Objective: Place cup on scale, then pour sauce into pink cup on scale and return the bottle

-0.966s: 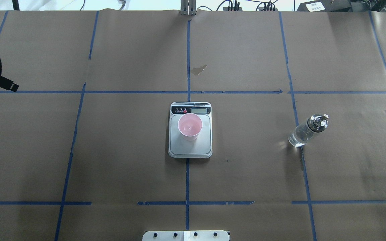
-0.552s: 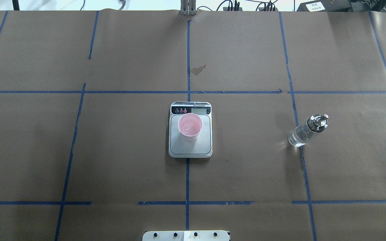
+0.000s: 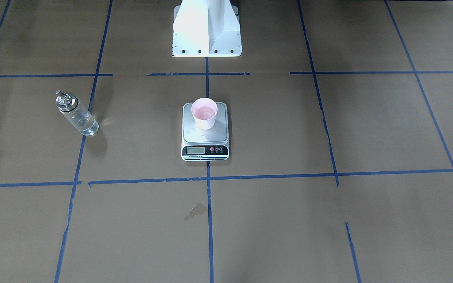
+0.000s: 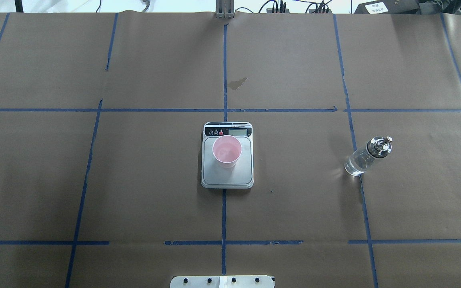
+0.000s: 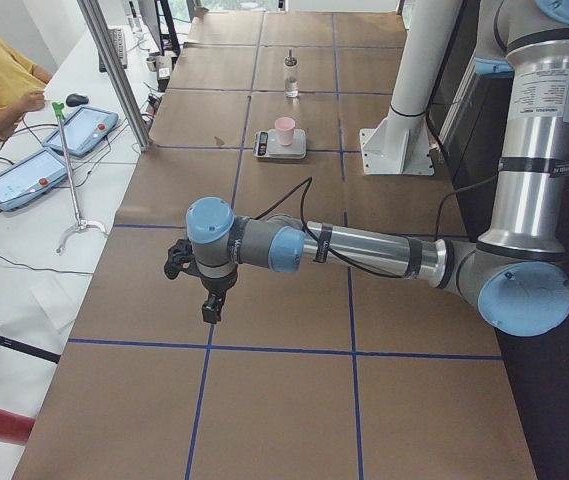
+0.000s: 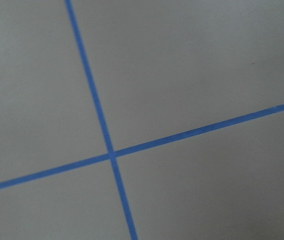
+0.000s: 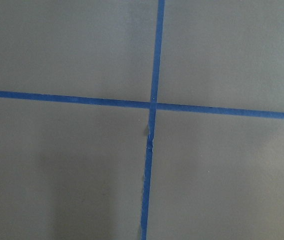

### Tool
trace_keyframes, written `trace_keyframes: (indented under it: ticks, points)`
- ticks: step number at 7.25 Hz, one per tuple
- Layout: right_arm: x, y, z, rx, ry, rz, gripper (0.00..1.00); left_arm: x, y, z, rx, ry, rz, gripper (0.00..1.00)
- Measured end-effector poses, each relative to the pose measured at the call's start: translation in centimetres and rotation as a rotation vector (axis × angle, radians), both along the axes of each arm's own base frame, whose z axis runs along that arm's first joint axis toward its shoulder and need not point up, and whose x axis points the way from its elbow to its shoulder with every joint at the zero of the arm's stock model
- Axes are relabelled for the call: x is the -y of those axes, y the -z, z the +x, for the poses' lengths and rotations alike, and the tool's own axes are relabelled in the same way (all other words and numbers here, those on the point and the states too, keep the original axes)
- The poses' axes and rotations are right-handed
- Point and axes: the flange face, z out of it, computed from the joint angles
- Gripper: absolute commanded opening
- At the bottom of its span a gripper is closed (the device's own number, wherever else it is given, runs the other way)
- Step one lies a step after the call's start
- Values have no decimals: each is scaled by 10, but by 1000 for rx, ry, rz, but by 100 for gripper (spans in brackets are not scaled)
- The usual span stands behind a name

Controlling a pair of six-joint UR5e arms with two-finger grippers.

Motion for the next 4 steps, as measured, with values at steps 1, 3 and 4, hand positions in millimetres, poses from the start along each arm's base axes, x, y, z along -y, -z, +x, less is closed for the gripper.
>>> trace_keyframes:
  ticks: [1, 3, 4]
  points:
    - [-11, -8, 3, -15, -5, -15, 100, 0, 0, -2, 3, 4, -17, 100]
    - [-16, -8, 4, -31, -17, -14, 100, 3, -3, 0, 0, 4, -27, 100]
    - [-14, -6, 3, -20, -18, -23, 100, 5, -4, 1, 3, 2, -29, 100]
